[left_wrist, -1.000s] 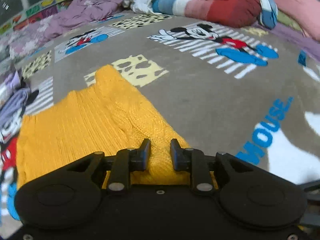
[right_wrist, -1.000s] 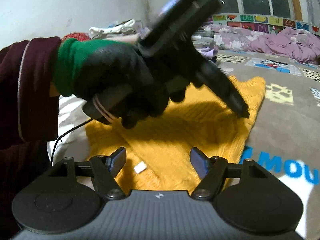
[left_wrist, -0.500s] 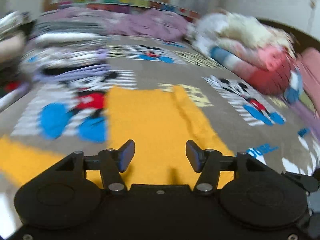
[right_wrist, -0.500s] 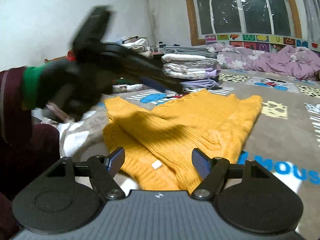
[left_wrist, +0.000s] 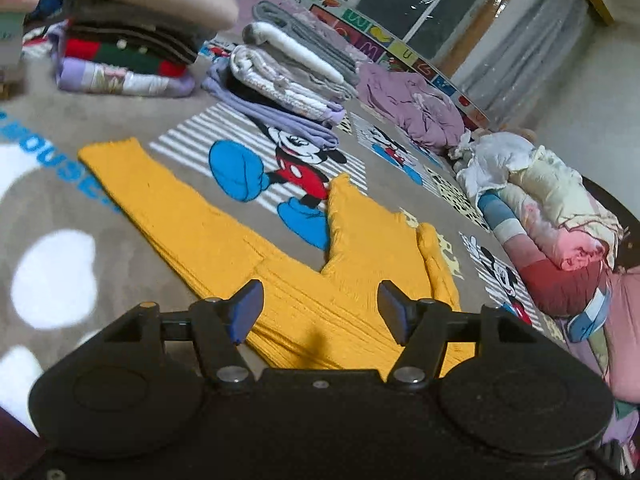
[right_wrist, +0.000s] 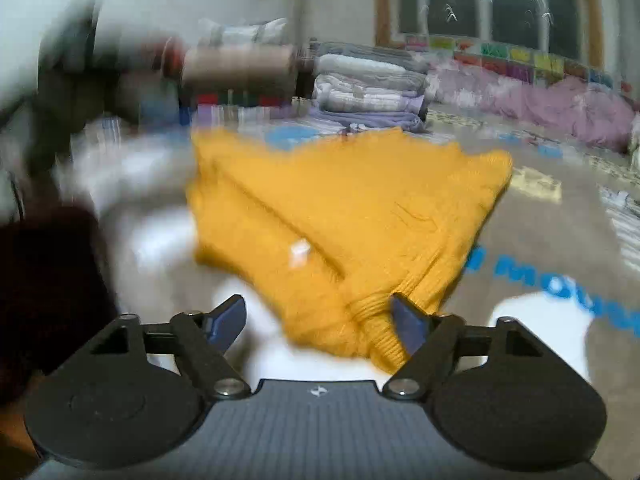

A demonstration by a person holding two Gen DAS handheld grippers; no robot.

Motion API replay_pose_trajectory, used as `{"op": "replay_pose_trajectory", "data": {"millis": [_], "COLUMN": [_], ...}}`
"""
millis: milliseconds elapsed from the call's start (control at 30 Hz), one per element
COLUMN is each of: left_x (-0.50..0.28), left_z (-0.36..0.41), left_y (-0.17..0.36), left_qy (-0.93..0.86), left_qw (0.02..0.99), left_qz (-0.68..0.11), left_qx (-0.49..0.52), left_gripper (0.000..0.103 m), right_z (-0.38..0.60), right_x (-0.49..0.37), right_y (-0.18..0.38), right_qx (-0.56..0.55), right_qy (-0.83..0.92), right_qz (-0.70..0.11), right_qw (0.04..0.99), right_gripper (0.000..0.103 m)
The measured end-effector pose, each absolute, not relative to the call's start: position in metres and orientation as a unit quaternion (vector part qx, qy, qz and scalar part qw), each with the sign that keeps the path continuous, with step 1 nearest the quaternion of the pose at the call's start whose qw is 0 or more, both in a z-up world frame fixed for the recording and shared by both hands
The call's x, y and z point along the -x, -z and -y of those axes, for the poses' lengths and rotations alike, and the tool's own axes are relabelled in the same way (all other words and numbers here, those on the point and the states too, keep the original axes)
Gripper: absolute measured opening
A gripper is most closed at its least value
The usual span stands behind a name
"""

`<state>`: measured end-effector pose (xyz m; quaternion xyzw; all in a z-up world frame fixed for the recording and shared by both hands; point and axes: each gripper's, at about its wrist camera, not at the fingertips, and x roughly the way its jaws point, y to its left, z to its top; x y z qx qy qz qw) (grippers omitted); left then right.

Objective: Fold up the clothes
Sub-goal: 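Move the left gripper to the yellow sleeve and grasp its cuff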

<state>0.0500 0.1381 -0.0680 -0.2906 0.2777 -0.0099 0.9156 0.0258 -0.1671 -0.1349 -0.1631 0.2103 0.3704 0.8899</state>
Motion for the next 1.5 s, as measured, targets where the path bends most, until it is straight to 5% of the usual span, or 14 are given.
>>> {"op": "replay_pose_trajectory", "data": {"millis": [267, 700, 933, 1267, 1400, 1500], "left_x": [-0.037, -0.051, -0.057, -0.06, -0.07, -0.074], "left_z": [-0.167, -0.163, -0.16, -0.154, -0.15, -0.143], "left_y": [0.094, 0.111, 0.109, 0.095, 0.099, 0.099], "left_qy": [-0.004, -0.009, -0.015, -0.021, -0.034, -0.032], "left_qw": [0.868, 0.859, 0.874, 0.893, 0.893, 0.897], "left_qz": [-0.274, -0.288, -0.288, -0.285, -0.306, -0.314], "left_qx": [0.413, 0.423, 0.391, 0.347, 0.329, 0.308], "left_gripper": [0.061, 0.058, 0.035, 0.034, 0.026, 0.009], "right_z": [0.197, 0.204, 0.196, 0.193, 0.194, 0.195], "right_x": [-0.027, -0.036, -0.04, -0.042, -0.044, -0.044], "right_y": [0.112, 0.115, 0.119, 0.123, 0.123, 0.122], "right_qx": [0.074, 0.034, 0.035, 0.041, 0.038, 0.035], "right_qy": [-0.373, -0.38, -0.394, -0.394, -0.394, -0.392], "right_qz": [-0.182, -0.19, -0.2, -0.207, -0.205, -0.202], "right_qw": [0.907, 0.905, 0.896, 0.895, 0.895, 0.897], "right_gripper": [0.078, 0.078, 0.078, 0.079, 0.079, 0.079]}}
